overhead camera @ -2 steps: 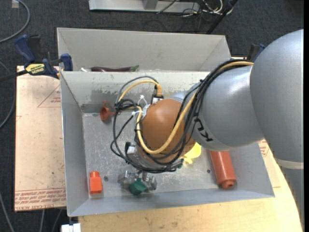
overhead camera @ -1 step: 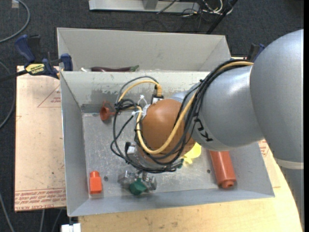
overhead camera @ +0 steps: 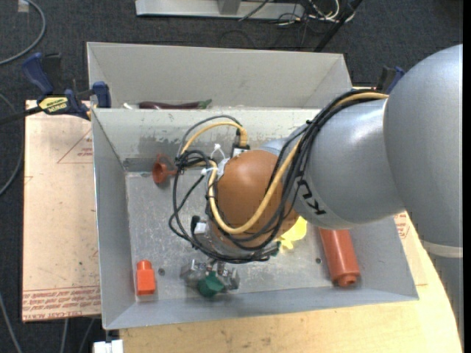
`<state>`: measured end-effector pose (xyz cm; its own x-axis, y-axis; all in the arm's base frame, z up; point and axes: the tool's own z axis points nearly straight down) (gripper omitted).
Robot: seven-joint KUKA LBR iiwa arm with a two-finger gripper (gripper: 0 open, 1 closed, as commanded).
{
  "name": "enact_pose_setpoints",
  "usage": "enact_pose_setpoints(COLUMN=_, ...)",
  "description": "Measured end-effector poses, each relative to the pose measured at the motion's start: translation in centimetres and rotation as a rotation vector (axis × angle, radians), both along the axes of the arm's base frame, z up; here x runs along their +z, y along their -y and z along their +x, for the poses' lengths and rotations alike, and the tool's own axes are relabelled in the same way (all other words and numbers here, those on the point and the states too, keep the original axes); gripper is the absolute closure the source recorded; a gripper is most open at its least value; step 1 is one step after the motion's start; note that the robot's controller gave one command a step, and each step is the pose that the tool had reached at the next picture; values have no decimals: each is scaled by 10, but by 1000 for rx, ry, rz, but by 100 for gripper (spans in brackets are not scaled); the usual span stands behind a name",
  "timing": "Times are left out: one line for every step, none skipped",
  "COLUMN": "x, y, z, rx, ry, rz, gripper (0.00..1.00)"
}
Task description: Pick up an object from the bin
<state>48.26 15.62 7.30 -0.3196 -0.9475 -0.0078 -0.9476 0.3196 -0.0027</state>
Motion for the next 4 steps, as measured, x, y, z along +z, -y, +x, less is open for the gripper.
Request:
enact_pose_setpoints(x=13, y=0, z=-2, rx=0, ry=-8, rz=-2, gripper=100)
enact_pose_setpoints(x=35, y=0, z=-2, rx=-1, ry=-7, rz=-1, gripper=100)
enact_pose_setpoints(x=51, y=0, z=0, rx=-2, ry=0, rz=1, gripper=100)
enact_pose_setpoints(x=58, y=-1, z=0, rx=-3, ry=-2, rz=1, gripper=100)
